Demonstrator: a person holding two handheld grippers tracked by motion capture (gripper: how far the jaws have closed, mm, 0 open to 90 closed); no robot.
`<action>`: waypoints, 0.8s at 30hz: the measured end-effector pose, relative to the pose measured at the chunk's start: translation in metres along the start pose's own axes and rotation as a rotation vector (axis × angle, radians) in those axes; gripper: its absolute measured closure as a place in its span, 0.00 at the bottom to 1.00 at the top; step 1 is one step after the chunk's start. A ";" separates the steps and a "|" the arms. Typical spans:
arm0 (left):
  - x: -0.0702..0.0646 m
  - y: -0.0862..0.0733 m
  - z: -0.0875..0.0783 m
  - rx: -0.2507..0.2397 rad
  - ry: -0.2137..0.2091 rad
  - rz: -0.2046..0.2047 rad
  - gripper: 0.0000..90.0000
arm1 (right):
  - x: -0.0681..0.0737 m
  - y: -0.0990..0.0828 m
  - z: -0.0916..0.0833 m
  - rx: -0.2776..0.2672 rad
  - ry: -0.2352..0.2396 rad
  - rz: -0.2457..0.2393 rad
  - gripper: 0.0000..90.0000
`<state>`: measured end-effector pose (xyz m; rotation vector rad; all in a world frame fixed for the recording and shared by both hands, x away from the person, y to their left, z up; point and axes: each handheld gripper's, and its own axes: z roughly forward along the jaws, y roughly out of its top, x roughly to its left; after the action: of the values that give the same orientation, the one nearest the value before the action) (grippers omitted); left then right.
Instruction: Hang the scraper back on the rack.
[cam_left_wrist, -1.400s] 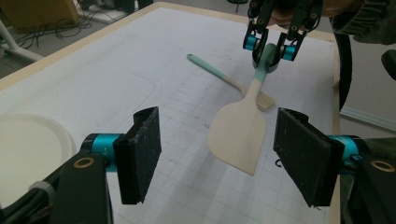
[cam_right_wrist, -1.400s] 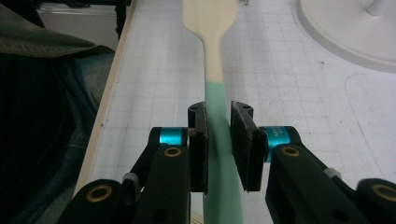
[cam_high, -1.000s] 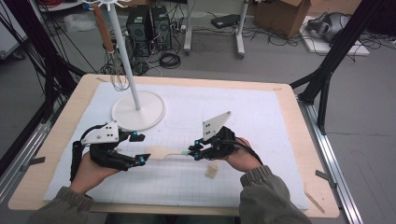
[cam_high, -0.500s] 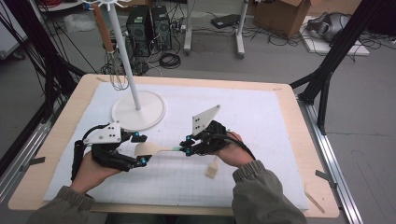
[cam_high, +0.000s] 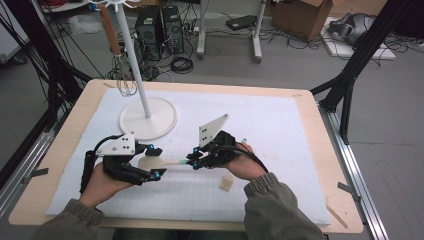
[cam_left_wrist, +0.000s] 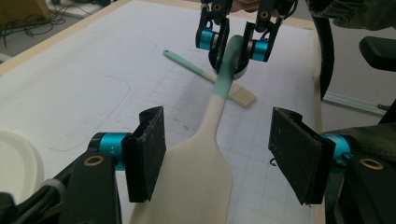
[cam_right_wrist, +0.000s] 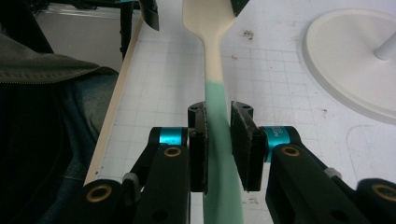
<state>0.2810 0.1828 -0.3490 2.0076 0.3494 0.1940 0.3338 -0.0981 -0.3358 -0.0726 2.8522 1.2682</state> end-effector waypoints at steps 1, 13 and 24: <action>0.000 0.000 0.001 0.003 -0.001 0.000 0.41 | 0.000 0.000 0.001 0.002 0.005 0.003 0.86; 0.000 -0.002 0.005 0.021 -0.031 0.004 0.49 | 0.003 0.005 0.009 -0.003 0.018 0.000 0.86; -0.001 -0.004 0.011 0.054 -0.050 0.023 0.55 | 0.006 0.010 0.013 0.006 0.027 -0.008 0.86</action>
<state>0.2827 0.1750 -0.3569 2.0672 0.3027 0.1505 0.3277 -0.0814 -0.3375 -0.1019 2.8757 1.2668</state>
